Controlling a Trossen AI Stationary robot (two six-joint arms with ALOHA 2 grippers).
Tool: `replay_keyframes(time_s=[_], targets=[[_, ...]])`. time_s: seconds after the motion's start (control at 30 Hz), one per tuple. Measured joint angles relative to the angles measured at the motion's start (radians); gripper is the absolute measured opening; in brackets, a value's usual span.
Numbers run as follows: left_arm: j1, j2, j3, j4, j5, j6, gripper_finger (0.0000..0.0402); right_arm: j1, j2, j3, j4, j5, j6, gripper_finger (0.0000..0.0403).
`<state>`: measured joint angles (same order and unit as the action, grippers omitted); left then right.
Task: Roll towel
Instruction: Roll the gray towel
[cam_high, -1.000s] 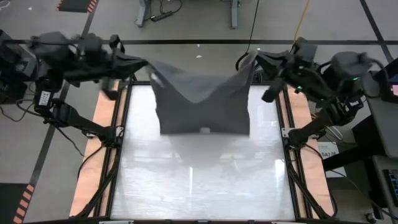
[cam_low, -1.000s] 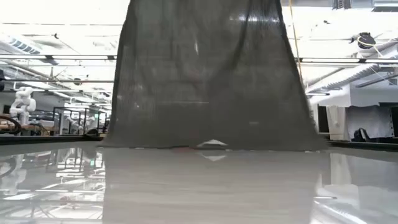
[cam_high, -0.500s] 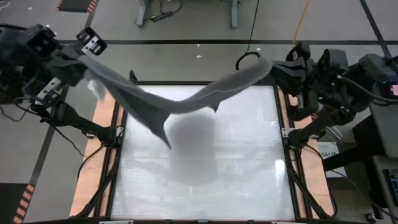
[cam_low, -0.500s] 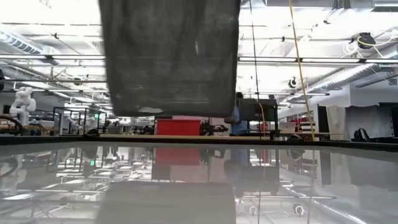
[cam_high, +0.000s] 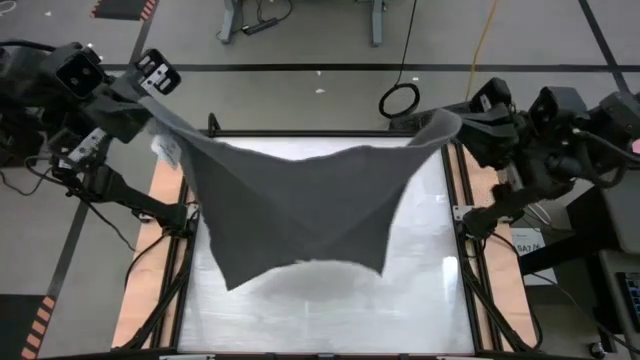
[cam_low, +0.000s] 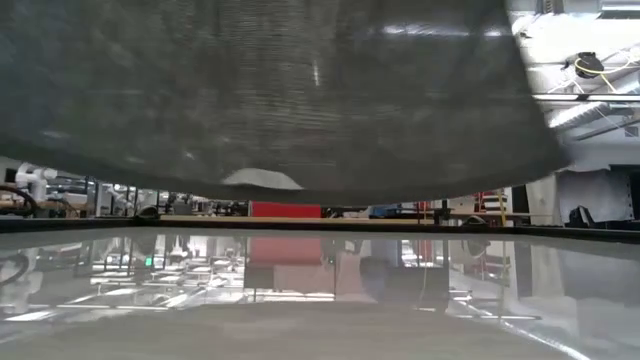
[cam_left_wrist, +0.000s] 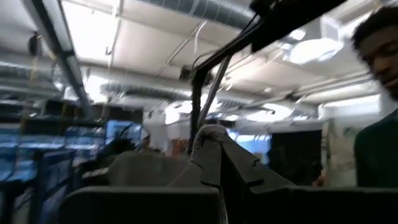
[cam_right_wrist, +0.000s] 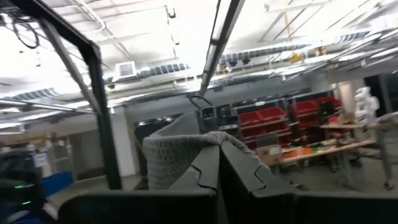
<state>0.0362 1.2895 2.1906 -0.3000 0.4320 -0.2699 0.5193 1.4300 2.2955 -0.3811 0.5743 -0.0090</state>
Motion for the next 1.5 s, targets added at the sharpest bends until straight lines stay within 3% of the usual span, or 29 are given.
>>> replay_keyframes(time_s=[0.2,0.43,0.73,0.87,1.0,1.13,1.4,1.5], targets=[[0.042,-0.008,0.000,-0.273,-0.169,0.152,0.0000,0.017,-0.030,0.000,-0.146,0.116,0.006,0.0000],[0.115,0.017,0.000,-0.564,-0.394,0.274,0.0000,-0.039,-0.035,0.000,-0.459,0.263,0.074,0.0000],[0.222,0.112,0.000,-0.759,-0.507,0.392,0.0000,-0.176,-0.015,0.000,-0.779,0.418,0.103,0.0000],[0.268,0.171,-0.001,-0.795,-0.518,0.384,0.0000,-0.261,-0.016,0.000,-0.880,0.398,0.162,0.0000],[0.296,0.217,-0.001,-0.827,-0.520,0.383,0.0000,-0.345,-0.014,-0.002,-0.984,0.269,0.246,0.0000],[0.313,0.251,-0.001,-0.890,-0.569,0.384,0.0000,-0.410,-0.004,-0.032,-1.074,0.229,0.311,0.0000],[0.359,0.276,-0.015,-1.013,-0.628,0.411,0.0000,-0.571,-0.002,-0.207,-1.079,0.060,0.337,0.0000],[0.396,0.275,-0.064,-1.005,-0.662,0.439,0.0000,-0.648,-0.001,-0.284,-1.026,0.046,0.319,0.0000]])
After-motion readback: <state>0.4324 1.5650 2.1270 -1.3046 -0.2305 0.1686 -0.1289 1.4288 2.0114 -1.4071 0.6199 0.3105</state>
